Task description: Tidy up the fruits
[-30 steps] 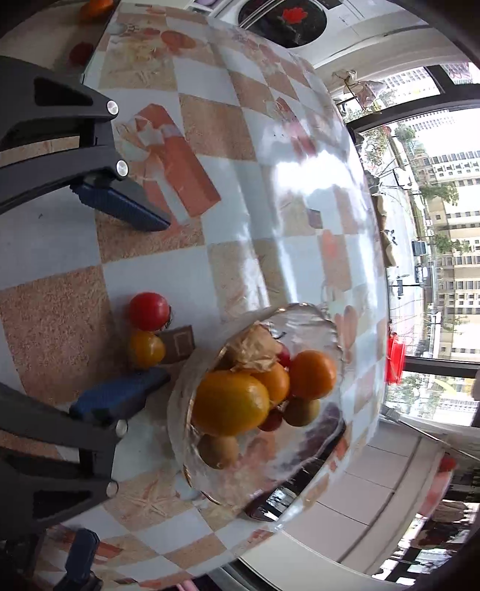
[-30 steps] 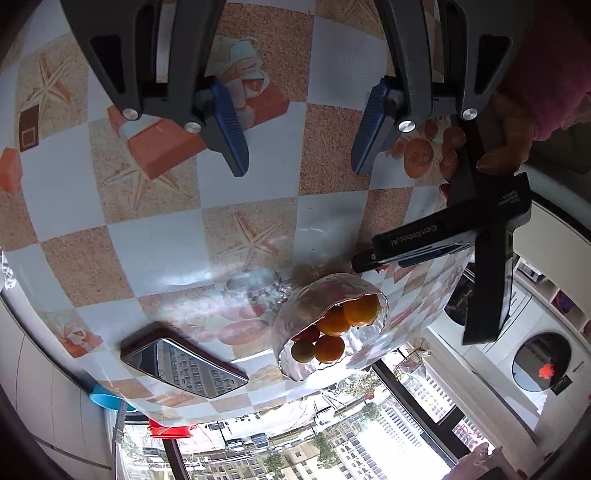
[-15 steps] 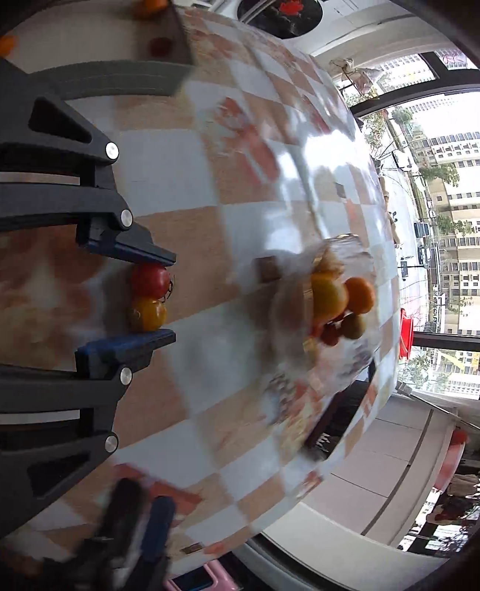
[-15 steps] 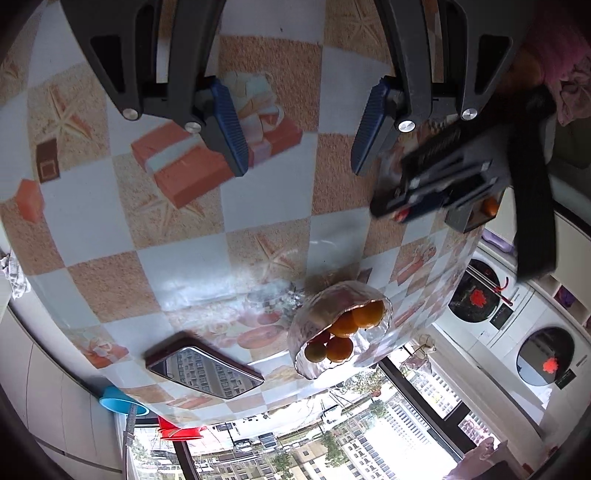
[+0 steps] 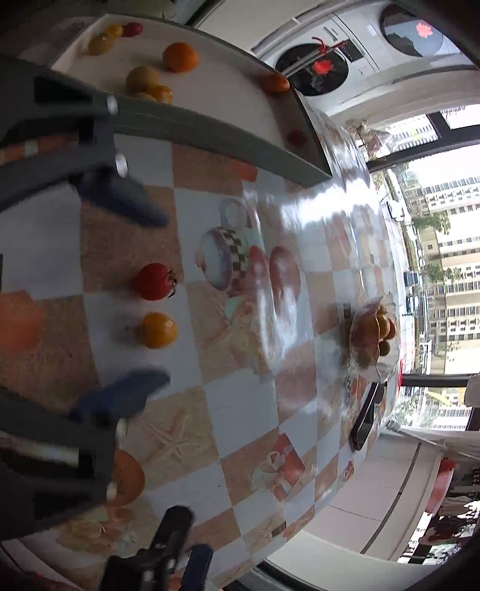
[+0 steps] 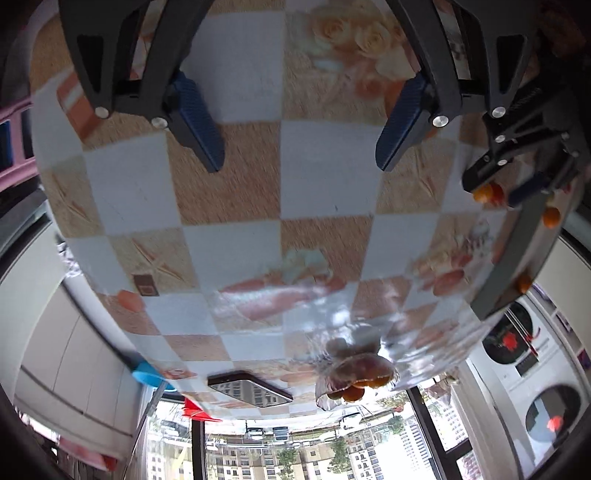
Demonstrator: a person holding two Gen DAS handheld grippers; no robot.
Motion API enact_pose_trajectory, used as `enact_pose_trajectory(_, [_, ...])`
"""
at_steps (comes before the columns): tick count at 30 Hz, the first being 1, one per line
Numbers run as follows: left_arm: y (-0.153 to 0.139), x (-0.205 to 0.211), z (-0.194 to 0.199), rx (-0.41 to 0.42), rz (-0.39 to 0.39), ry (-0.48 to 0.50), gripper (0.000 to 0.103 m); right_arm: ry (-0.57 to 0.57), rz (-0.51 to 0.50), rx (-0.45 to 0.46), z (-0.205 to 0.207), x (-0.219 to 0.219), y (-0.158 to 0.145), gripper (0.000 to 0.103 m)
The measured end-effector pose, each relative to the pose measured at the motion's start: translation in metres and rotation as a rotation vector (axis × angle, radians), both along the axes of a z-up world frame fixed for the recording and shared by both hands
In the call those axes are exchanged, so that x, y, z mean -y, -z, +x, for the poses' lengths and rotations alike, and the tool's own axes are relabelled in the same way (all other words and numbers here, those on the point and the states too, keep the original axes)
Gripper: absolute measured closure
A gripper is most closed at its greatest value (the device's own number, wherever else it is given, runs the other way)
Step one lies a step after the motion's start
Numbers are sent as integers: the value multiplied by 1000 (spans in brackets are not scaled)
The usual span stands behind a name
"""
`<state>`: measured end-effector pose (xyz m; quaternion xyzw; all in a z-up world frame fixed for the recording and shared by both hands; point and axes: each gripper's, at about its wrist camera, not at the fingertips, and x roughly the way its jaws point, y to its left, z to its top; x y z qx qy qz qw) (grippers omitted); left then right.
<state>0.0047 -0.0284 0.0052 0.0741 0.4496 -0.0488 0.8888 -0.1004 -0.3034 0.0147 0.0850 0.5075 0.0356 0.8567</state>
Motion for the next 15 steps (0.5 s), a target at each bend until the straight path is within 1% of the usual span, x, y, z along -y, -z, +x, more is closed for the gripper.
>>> enact_pose_trajectory(2, [5, -3, -6, 6, -14, -1, 13, 6, -57, -1, -6, -2, 4, 1])
enact_pose_trajectory(3, [6, -6, -9, 12, -31, -6, 13, 9, -87, -9, -8, -4, 8, 1])
enact_pose_trajectory(4, [6, -9, -11, 9, -46, -10, 13, -6, -129, 8, -11, -8, 9, 0])
enact_pose_trajectory(5, [6, -11, -11, 2, -57, -13, 13, -3, -134, 29, -14, -7, 9, 0])
enact_pose_trajectory(6, [7, -13, -12, -9, -72, -20, 13, 8, -119, 34, -15, -5, 10, 1])
enact_pose_trajectory(8, [7, -17, -13, -31, -94, -29, 13, 11, -127, 39, -15, -4, 10, 1])
enact_pose_trajectory(11, [8, -19, -19, -33, -92, -20, 12, 12, -128, 35, -14, -4, 10, 1])
enact_pose_trajectory(12, [10, -20, -20, -42, -88, -29, 2, 12, -127, 34, -13, -3, 10, 0])
enact_pose_trajectory(13, [12, -23, -21, -52, -92, -43, 0, 11, -128, 34, -14, -3, 10, 0])
enact_pose_trajectory(14, [11, -26, -23, -43, -104, -45, 0, 11, -130, 36, -16, -3, 10, 0])
enact_pose_trajectory(15, [12, -25, -24, -38, -95, -41, 0, 11, -131, 36, -15, -2, 10, 0])
